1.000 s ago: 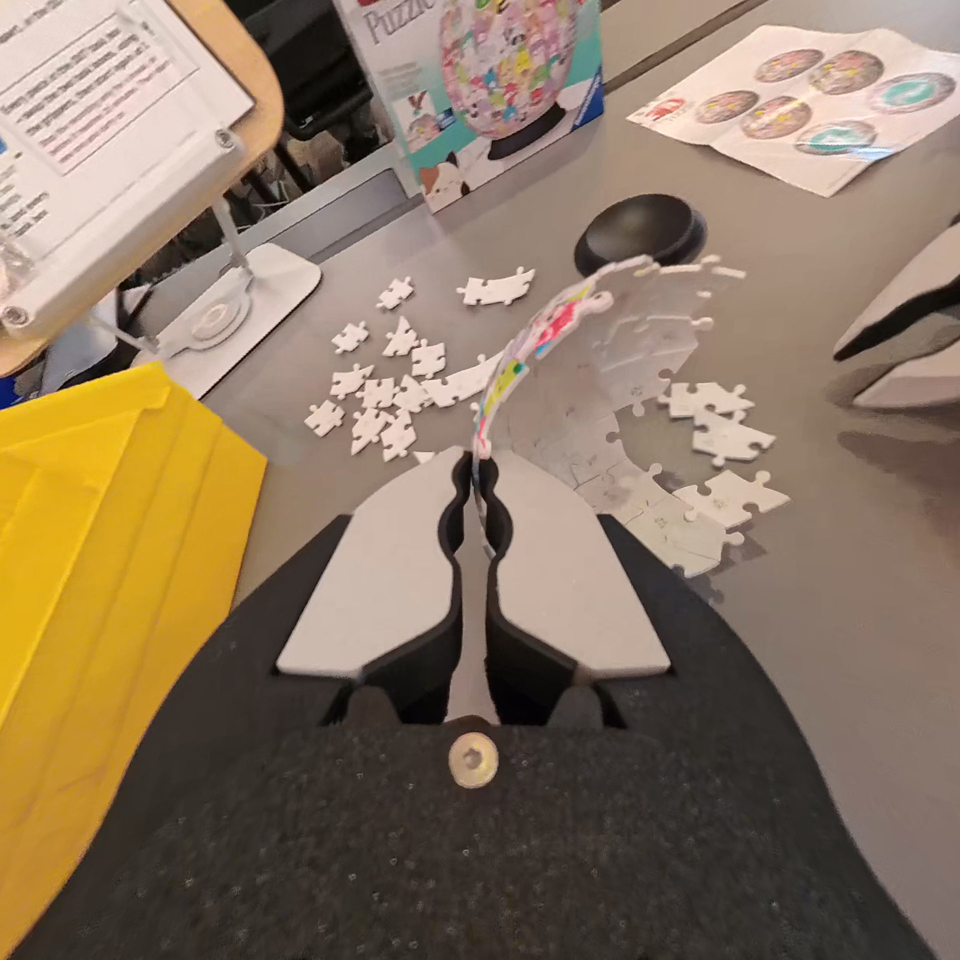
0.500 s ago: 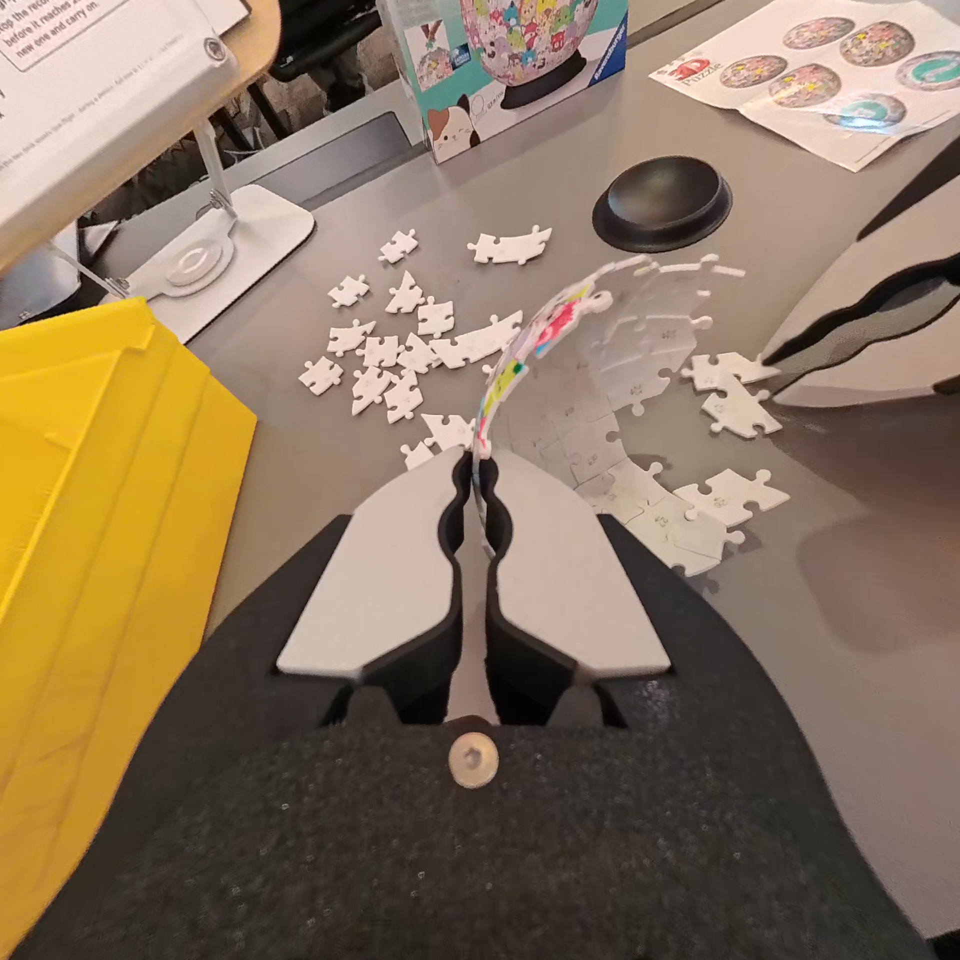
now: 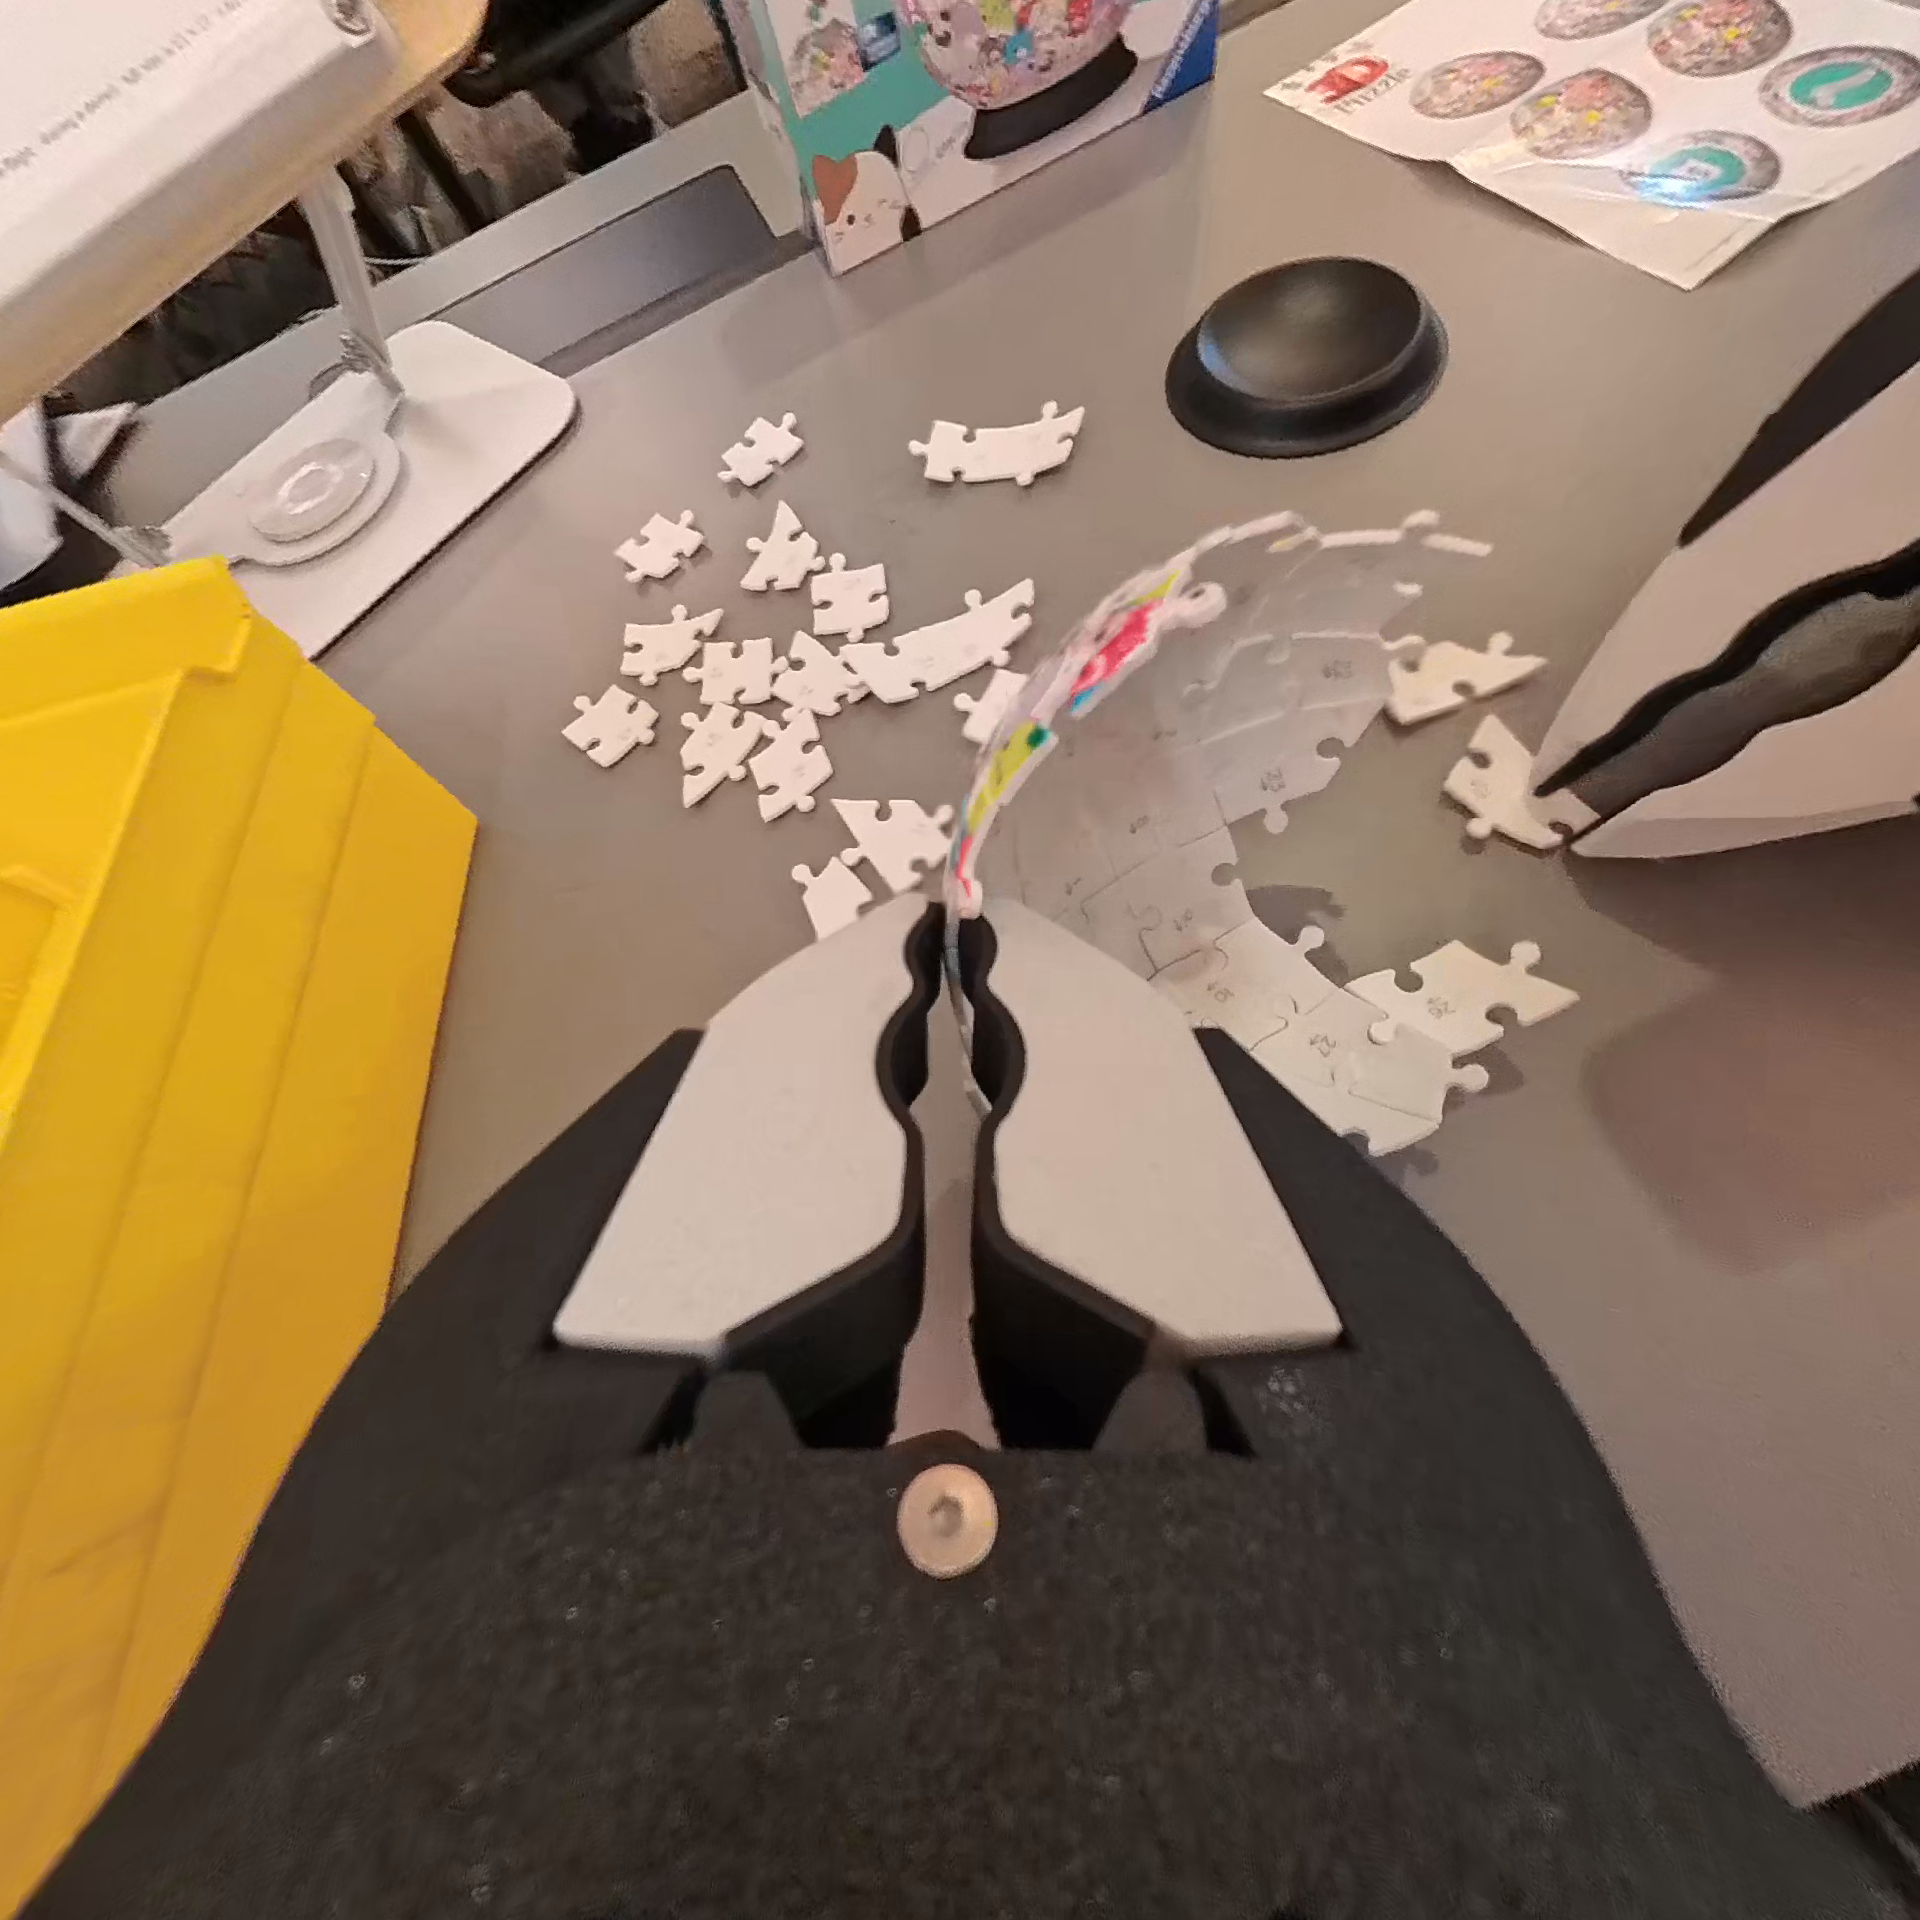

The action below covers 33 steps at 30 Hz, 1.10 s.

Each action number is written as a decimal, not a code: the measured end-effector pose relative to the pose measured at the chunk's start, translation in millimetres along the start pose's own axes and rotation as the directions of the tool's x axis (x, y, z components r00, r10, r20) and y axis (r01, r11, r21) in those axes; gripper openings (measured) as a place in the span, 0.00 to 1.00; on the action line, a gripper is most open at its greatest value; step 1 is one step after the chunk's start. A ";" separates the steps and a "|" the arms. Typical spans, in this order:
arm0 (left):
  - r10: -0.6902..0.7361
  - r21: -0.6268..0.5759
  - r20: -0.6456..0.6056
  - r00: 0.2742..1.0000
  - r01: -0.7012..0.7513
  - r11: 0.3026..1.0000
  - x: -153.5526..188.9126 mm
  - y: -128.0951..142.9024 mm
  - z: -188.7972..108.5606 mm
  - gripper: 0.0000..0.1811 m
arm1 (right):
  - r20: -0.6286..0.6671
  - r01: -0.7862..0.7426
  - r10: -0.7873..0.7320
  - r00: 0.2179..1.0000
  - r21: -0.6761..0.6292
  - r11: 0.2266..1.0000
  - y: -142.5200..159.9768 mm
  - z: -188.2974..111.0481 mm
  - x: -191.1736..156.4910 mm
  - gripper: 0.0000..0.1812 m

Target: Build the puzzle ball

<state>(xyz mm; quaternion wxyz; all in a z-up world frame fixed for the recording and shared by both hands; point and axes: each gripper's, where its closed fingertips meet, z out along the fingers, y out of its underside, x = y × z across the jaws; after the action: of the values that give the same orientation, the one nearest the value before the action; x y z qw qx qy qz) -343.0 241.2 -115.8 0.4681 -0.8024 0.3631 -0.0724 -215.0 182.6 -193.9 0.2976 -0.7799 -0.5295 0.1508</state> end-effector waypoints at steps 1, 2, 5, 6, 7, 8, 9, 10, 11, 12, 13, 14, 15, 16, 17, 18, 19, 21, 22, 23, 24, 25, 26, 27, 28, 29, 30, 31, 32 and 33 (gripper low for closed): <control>0.004 0.002 -0.022 1.000 -0.004 1.000 3.1 -0.3 0.2 0.01 | 0.023 0.014 -0.014 1.000 0.001 1.000 1.2 -1.4 -3.7 0.07; 0.011 0.002 -0.042 0.999 -0.011 1.000 6.1 -0.7 -0.1 0.01 | 0.040 0.028 -0.028 0.999 -0.002 1.000 2.9 -3.2 -6.8 0.07; 0.038 -0.004 -0.078 0.996 -0.038 0.999 13.3 -0.8 -1.0 0.01 | 0.127 0.068 -0.067 0.990 -0.009 0.998 9.6 -10.5 -21.0 0.05; 0.048 -0.008 -0.089 0.995 -0.048 0.999 15.8 -0.4 -0.9 0.01 | 0.139 0.082 -0.079 0.987 -0.016 0.997 12.1 -12.7 -23.1 0.06; 0.055 -0.011 -0.096 0.994 -0.057 0.998 18.2 0.0 -0.8 0.01 | 0.137 0.095 -0.090 0.986 -0.026 0.995 14.6 -14.7 -23.3 0.07; 0.062 -0.012 -0.099 0.993 -0.064 0.998 20.1 0.1 -0.5 0.01 | 0.124 0.102 -0.097 0.988 -0.035 0.994 16.2 -16.8 -22.4 0.09; 0.069 -0.014 -0.107 0.992 -0.071 0.997 22.6 0.2 -0.3 0.01 | 0.111 0.098 -0.094 0.989 -0.032 0.995 16.4 -19.5 -22.9 0.10; 0.075 -0.015 -0.112 0.991 -0.077 0.997 25.1 0.1 -0.3 0.01 | 0.096 0.086 -0.083 0.992 -0.026 0.996 16.4 -22.2 -24.3 0.10; 0.080 -0.014 -0.112 0.991 -0.082 0.997 26.4 -0.5 -0.5 0.01 | 0.053 0.066 -0.064 0.997 -0.031 0.997 17.4 -24.5 -22.6 0.10; 0.084 -0.014 -0.112 0.990 -0.086 0.996 27.7 -1.0 -0.8 0.01 | 0.005 0.042 -0.042 0.999 -0.031 0.999 18.0 -26.7 -21.5 0.10; 0.085 -0.013 -0.111 0.990 -0.087 0.996 28.5 -1.6 -1.1 0.01 | -0.054 0.016 -0.017 0.998 -0.018 1.000 17.7 -28.3 -19.1 0.12; 0.085 -0.010 -0.108 0.990 -0.087 0.996 28.7 -2.6 -1.5 0.01 | -0.131 -0.015 0.014 0.991 -0.009 1.000 18.5 -30.1 -14.0 0.12; 0.086 -0.008 -0.108 0.990 -0.087 0.996 28.9 -3.5 -1.7 0.01 | -0.168 -0.039 0.039 0.985 0.003 0.999 18.6 -31.1 -13.7 0.12; 0.086 -0.006 -0.108 0.990 -0.087 0.996 29.3 -4.0 -1.7 0.01 | -0.196 -0.061 0.065 0.978 0.022 0.998 18.1 -30.8 -13.3 0.13; 0.087 0.002 -0.103 0.991 -0.088 0.996 28.9 -5.2 -1.9 0.01 | -0.232 -0.083 0.090 0.968 0.040 0.996 17.9 -30.1 -9.5 0.14; 0.091 0.008 -0.095 0.991 -0.091 0.996 28.4 -6.2 -2.4 0.01 | -0.238 -0.102 0.112 0.965 0.054 0.993 18.0 -27.5 -7.7 0.15; 0.098 0.012 -0.091 0.991 -0.097 0.995 28.5 -7.1 -2.9 0.01 | -0.214 -0.120 0.129 0.968 0.057 0.991 18.7 -23.3 -8.6 0.16; 0.122 0.019 -0.081 0.989 -0.121 0.992 29.2 -8.5 -4.0 0.01 | -0.179 -0.148 0.154 0.972 0.048 0.988 18.2 -18.0 -7.0 0.17; 0.137 0.015 -0.077 0.988 -0.136 0.991 29.8 -8.1 -4.0 0.01 | -0.160 -0.150 0.157 0.975 0.051 0.987 17.2 -16.0 -6.9 0.16; 0.149 0.005 -0.074 0.986 -0.149 0.989 30.4 -7.1 -3.5 0.01 | -0.153 -0.147 0.152 0.976 0.042 0.988 18.2 -14.5 -6.0 0.14; 0.157 -0.007 -0.069 0.985 -0.158 0.987 30.8 -6.3 -2.9 0.01 | -0.146 -0.144 0.148 0.978 0.037 0.989 18.5 -14.4 -6.2 0.11; 0.163 -0.016 -0.066 0.984 -0.164 0.986 31.4 -6.3 -2.5 0.01 | -0.143 -0.135 0.138 0.980 0.030 0.990 18.7 -14.7 -6.8 0.10; 0.165 -0.023 -0.068 0.984 -0.166 0.986 32.7 -6.9 -2.6 0.01 | -0.147 -0.124 0.126 0.981 0.025 0.992 19.0 -15.1 -7.3 0.10; 0.165 -0.034 -0.077 0.983 -0.168 0.985 34.9 -7.2 -2.4 0.01 | -0.154 -0.113 0.115 0.981 0.023 0.993 19.1 -15.4 -7.8 0.10; 0.170 -0.046 -0.082 0.982 -0.175 0.984 36.7 -7.5 -2.0 0.01 | -0.154 -0.101 0.103 0.983 0.023 0.995 18.8 -15.4 -9.4 0.10; 0.187 -0.057 -0.082 0.979 -0.192 0.980 38.3 -8.1 -1.2 0.01 | -0.150 -0.092 0.094 0.984 0.022 0.996 18.4 -15.3 -11.2 0.10; 0.215 -0.064 -0.077 0.974 -0.220 0.973 39.3 -9.2 -0.3 0.01 | -0.156 -0.083 0.085 0.984 0.018 0.996 18.3 -15.4 -11.6 0.10; 0.247 -0.065 -0.063 0.967 -0.251 0.966 39.4 -11.6 0.8 0.01 | -0.162 -0.072 0.074 0.984 0.014 0.997 18.2 -15.6 -11.9 0.10; 0.274 -0.066 -0.051 0.960 -0.277 0.959 39.7 -13.7 2.0 0.01 | -0.162 -0.062 0.063 0.985 0.011 0.998 17.9 -15.6 -12.9 0.10; 0.298 -0.064 -0.046 0.953 -0.300 0.952 41.2 -16.1 3.1 0.01 | -0.168 -0.058 0.058 0.984 0.006 0.998 17.8 -15.7 -13.1 0.10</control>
<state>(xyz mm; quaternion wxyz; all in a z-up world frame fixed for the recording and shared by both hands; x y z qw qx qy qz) -303.4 221.4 -113.8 0.4385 -0.7526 0.4911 -0.0022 -198.4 161.1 -193.9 0.3372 -0.8046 -0.4797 0.0935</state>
